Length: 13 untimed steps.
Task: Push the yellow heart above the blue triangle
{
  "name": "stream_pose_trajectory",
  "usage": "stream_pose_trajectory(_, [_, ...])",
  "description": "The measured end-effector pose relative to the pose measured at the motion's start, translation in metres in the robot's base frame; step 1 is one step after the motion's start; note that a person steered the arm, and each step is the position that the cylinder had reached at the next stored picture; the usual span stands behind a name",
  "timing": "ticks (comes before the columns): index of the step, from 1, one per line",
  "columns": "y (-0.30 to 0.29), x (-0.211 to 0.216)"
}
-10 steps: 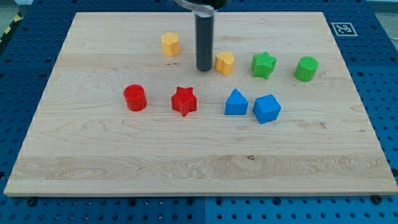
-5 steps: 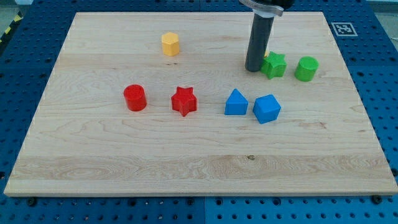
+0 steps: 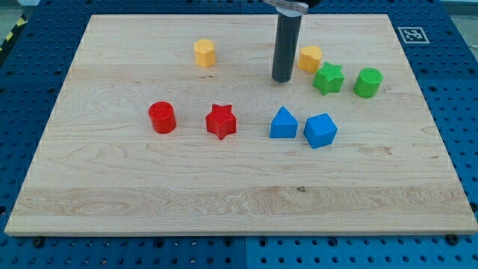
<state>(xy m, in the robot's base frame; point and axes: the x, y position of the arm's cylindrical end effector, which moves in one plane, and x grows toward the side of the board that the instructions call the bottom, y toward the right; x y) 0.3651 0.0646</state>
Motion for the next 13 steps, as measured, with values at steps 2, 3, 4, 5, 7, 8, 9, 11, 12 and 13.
stream_pose_trajectory(2, [0.004,-0.001])
stream_pose_trajectory(3, [0.045,-0.001])
stream_pose_trajectory(4, [0.096,-0.001])
stream_pose_trajectory(5, [0.122,0.000])
stream_pose_trajectory(7, [0.085,-0.011])
stream_pose_trajectory(8, [0.070,-0.022])
stream_pose_trajectory(9, [0.070,-0.023])
stream_pose_trajectory(11, [0.118,-0.030])
stream_pose_trajectory(12, [0.106,-0.048])
stream_pose_trajectory(13, [0.094,-0.048])
